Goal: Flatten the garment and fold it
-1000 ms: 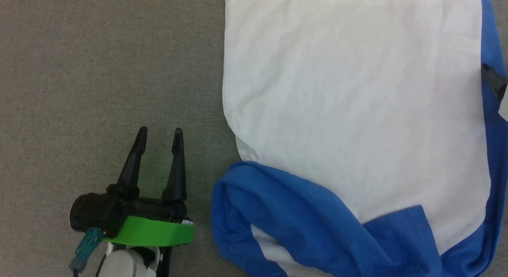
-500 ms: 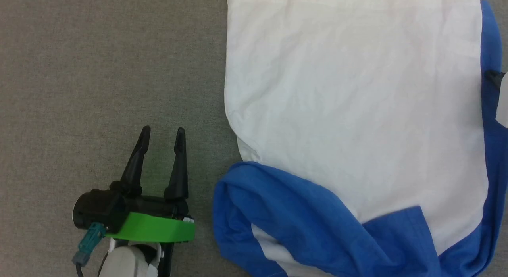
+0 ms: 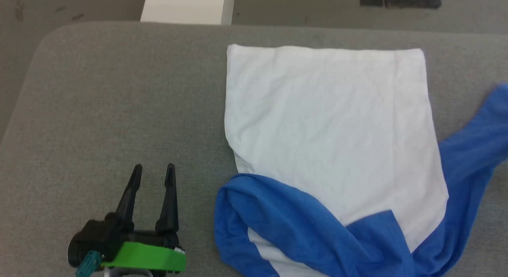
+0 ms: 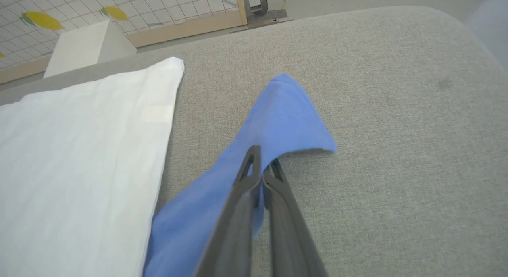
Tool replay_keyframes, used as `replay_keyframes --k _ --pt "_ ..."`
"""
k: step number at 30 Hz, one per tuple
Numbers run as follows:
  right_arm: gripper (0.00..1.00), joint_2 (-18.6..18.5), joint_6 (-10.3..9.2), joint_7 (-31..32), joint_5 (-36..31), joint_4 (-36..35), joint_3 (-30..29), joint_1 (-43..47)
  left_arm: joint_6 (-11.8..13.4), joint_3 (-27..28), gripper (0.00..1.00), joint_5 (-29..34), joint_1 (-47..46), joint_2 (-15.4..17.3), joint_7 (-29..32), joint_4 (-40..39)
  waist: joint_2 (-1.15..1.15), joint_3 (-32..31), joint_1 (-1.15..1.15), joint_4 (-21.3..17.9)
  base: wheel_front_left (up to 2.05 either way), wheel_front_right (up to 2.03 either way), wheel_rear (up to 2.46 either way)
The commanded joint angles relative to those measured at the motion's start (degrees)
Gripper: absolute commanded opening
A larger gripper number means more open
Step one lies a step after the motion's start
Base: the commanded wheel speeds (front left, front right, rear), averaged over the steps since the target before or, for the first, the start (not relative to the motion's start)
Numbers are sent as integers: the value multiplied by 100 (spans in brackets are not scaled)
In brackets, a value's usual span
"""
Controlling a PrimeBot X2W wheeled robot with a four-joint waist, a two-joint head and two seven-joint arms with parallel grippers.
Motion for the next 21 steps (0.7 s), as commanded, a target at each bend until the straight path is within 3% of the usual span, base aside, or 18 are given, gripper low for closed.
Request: replay_keyframes --k 1,12,21 --pt "0 70 -8 -77 81 -106 -155 188 29 31 100 -74 119 -20 -21 -6 0 -565 0 -81 0 0 0" --pt "0 482 -8 -232 90 -1260 -726 1106 158 163 100 -132 805 41 17 -57 0 -1457 0 -97 0 0 0" --pt "0 521 -8 -51 207 -2264 240 1198 221 162 100 -176 1133 86 142 -238 0 -1794 0 -21 0 0 0"
